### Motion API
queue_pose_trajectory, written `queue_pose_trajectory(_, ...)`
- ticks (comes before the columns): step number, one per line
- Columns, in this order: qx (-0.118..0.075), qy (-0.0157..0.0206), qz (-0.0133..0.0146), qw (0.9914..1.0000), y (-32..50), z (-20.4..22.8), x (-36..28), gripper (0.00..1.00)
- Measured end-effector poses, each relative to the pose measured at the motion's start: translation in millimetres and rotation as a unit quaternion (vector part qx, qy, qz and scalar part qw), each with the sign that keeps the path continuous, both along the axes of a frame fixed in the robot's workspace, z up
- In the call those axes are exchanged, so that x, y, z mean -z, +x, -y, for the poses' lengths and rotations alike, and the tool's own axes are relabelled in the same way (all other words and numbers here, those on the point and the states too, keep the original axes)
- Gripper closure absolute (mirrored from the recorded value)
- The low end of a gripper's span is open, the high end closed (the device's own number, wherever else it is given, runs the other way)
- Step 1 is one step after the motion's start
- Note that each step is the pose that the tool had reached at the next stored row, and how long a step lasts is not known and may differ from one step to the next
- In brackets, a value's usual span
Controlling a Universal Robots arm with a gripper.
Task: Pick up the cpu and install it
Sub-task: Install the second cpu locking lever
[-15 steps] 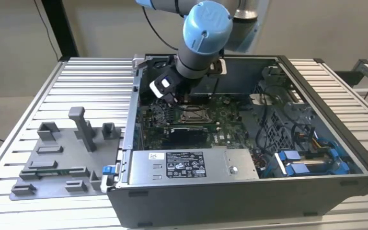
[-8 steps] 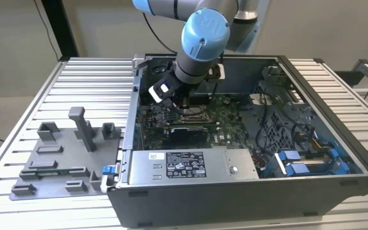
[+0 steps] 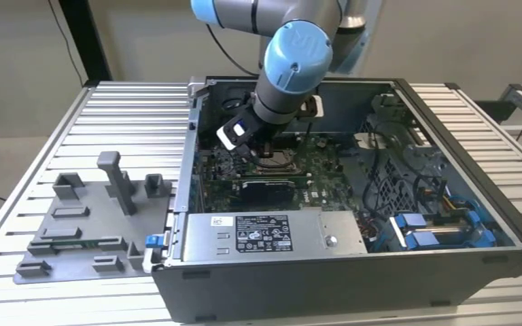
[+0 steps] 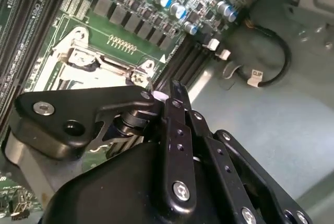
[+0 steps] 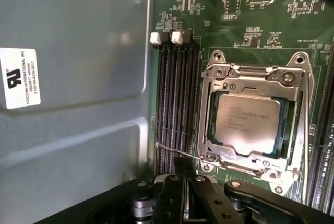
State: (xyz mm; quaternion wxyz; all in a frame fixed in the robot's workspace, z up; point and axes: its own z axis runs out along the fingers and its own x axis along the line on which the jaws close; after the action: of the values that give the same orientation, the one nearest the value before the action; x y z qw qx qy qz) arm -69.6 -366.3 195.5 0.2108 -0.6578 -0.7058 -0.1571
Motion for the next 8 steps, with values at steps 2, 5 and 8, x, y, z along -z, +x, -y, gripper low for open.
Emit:
queue_pose_trajectory(2, 0.000, 0.0000, -0.0003, 1.00000, 1.1, 0.5, 0.0, 1.00)
queue_pose_trajectory(5, 0.000, 0.0000, -0.0018, 1.00000, 3.5, 1.7, 0.0, 1.00)
queue_pose_trajectory(8, 0.000, 0.0001, -0.0032, 0.99999, 7.3, 2.4, 0.1, 1.00)
